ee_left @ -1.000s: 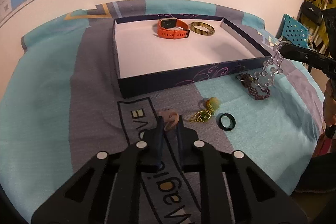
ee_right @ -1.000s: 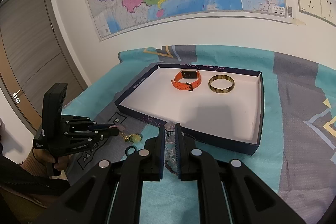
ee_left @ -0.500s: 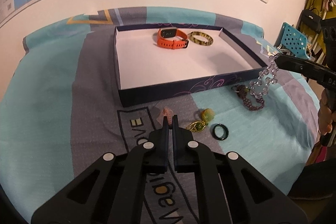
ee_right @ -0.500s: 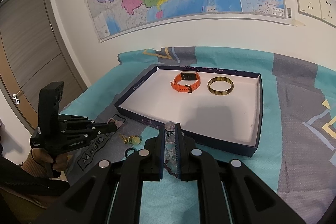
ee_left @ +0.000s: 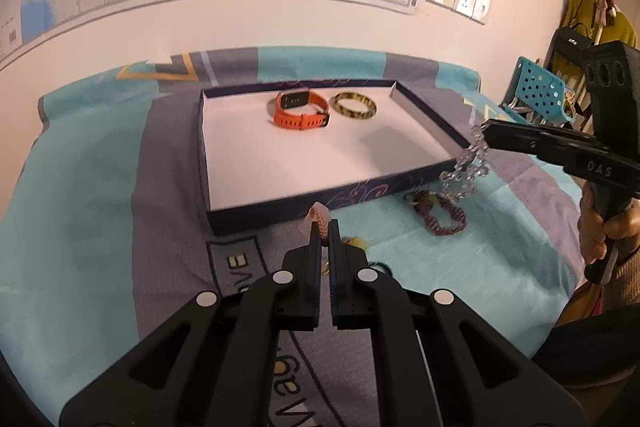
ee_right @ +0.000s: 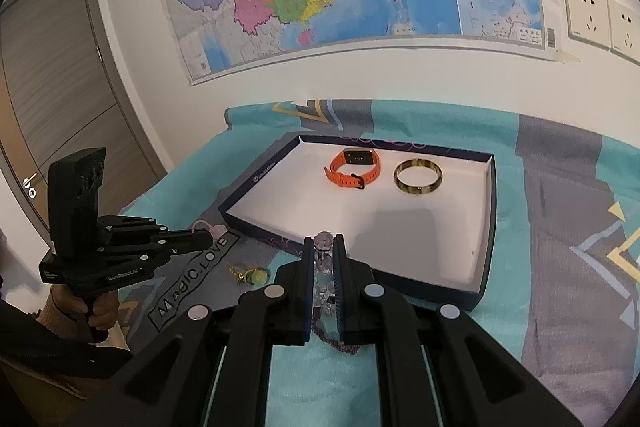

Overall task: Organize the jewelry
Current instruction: 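Carry the crystal bracelet and pink pendant over the navy tray with both tools, then open the right tool to drop the bracelet while the left tool releases the pendant, then withdraw both tools and grasp the dark beaded necklace with the right tool, then lift the dark beaded necklace with the right tool while the left tool approaches the black ring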

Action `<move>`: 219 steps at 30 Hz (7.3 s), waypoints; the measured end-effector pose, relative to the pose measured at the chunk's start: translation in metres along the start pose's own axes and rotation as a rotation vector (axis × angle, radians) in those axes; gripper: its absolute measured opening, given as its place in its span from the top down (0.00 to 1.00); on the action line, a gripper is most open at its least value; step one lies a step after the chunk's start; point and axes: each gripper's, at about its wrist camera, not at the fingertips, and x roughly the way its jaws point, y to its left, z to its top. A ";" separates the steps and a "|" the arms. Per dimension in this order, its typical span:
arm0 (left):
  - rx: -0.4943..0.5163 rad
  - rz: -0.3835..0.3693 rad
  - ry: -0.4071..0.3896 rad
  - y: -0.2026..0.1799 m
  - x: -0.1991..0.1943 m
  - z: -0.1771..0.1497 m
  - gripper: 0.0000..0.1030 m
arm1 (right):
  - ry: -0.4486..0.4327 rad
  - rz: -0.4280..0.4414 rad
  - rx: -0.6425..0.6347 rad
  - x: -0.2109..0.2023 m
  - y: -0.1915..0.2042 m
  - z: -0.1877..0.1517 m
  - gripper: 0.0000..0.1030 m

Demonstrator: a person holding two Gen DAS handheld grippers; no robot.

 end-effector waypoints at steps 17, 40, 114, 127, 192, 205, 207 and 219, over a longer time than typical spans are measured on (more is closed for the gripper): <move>0.019 -0.031 -0.027 -0.008 0.008 0.026 0.96 | -0.028 -0.002 -0.034 0.007 0.001 0.022 0.93; 0.030 -0.042 -0.011 -0.007 0.033 0.051 0.96 | -0.019 -0.024 0.012 0.040 -0.023 0.052 0.93; 0.012 0.007 0.168 0.003 0.136 0.085 0.94 | 0.142 -0.129 0.013 0.128 -0.061 0.060 0.92; 0.039 0.022 0.112 0.000 0.116 0.082 0.70 | 0.160 -0.169 0.039 0.121 -0.073 0.046 0.85; 0.121 -0.049 0.147 -0.039 0.036 -0.030 0.56 | 0.115 -0.082 -0.014 0.018 -0.009 -0.036 0.94; 0.135 -0.028 0.168 -0.042 0.046 -0.027 0.65 | 0.118 -0.048 0.004 0.016 -0.006 -0.039 0.94; 0.140 -0.026 0.168 -0.043 0.046 -0.027 0.70 | 0.119 -0.048 0.004 0.016 -0.007 -0.039 0.94; 0.136 -0.027 0.161 -0.044 0.044 -0.027 0.78 | 0.110 -0.040 0.008 0.013 -0.006 -0.037 0.94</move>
